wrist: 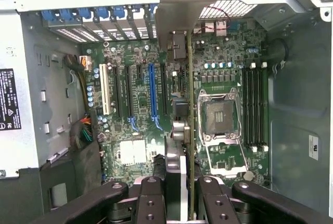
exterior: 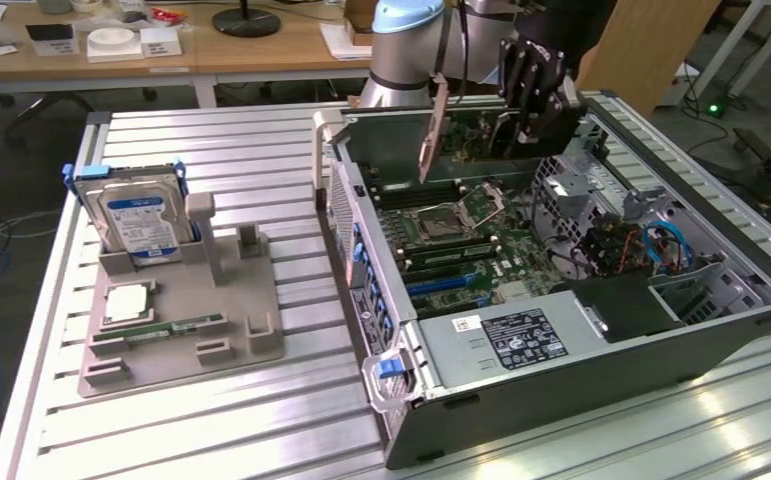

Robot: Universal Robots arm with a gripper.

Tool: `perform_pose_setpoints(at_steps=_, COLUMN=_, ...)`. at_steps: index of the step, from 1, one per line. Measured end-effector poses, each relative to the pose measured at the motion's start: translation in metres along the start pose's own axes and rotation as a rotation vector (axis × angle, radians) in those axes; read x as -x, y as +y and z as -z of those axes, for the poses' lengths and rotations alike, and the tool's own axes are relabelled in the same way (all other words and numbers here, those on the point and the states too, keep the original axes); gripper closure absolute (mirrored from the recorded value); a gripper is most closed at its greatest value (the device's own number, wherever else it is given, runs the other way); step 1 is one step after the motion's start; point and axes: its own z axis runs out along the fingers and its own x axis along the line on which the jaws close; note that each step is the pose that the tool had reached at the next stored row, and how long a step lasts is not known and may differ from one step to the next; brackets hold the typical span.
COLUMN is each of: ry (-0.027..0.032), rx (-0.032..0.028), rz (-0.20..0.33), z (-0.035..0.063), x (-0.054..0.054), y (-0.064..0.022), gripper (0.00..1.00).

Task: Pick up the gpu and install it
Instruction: 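Insert the gpu into the slot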

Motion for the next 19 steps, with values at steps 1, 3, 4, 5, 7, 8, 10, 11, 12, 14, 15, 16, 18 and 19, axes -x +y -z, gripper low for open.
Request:
perform_pose_setpoints(at_steps=1, ry=0.0001, rx=0.0001, rz=0.0, z=-0.0004, x=0.0, y=0.0, gripper=0.72)
perform_pose_setpoints(at_steps=3, ry=-0.0011, rx=0.0, rz=0.0, z=-0.0023, x=0.0, y=0.0, gripper=0.72)
perform_pose_setpoints(at_steps=4, ry=-0.002, rx=0.0001, rz=0.0, z=-0.0039, x=0.0, y=0.0001, gripper=0.72)
perform_pose_setpoints(at_steps=5, ry=-0.0026, rx=0.0001, rz=0.0, z=-0.0055, x=0.0, y=0.0001, gripper=0.72)
perform_pose_setpoints(at_steps=7, ry=-0.0023, rx=0.0019, rz=0.0, z=-0.0083, x=0.0, y=0.0001, gripper=0.72)
perform_pose_setpoints(at_steps=8, ry=-0.0022, rx=0.0038, rz=0.0, z=-0.0099, x=0.0, y=0.0004, gripper=0.72)
perform_pose_setpoints(at_steps=10, ry=-0.0021, rx=0.0051, rz=0.005, z=-0.0132, x=0.0, y=0.0012, gripper=0.72)
perform_pose_setpoints(at_steps=11, ry=-0.0023, rx=0.0052, rz=0.011, z=-0.0151, x=-0.001, y=0.0013, gripper=0.72)
perform_pose_setpoints(at_steps=12, ry=-0.0024, rx=0.0054, rz=0.017, z=-0.0169, x=-0.001, y=0.0014, gripper=0.72)
perform_pose_setpoints(at_steps=14, ry=-0.0028, rx=0.0044, rz=0.027, z=-0.0197, x=-0.001, y=0.0015, gripper=0.72)
perform_pose_setpoints(at_steps=15, ry=-0.0029, rx=0.0028, rz=0.03, z=-0.0207, x=-0.001, y=0.0015, gripper=0.72)
perform_pose_setpoints(at_steps=16, ry=-0.0031, rx=0.0024, rz=0.031, z=-0.0224, x=-0.001, y=0.0015, gripper=0.72)
perform_pose_setpoints(at_steps=18, ry=-0.003, rx=0.0023, rz=0.031, z=-0.026, x=-0.001, y=0.0025, gripper=0.72)
perform_pose_setpoints(at_steps=19, ry=-0.003, rx=0.0024, rz=0.031, z=-0.0277, x=-0.001, y=0.0039, gripper=0.72)
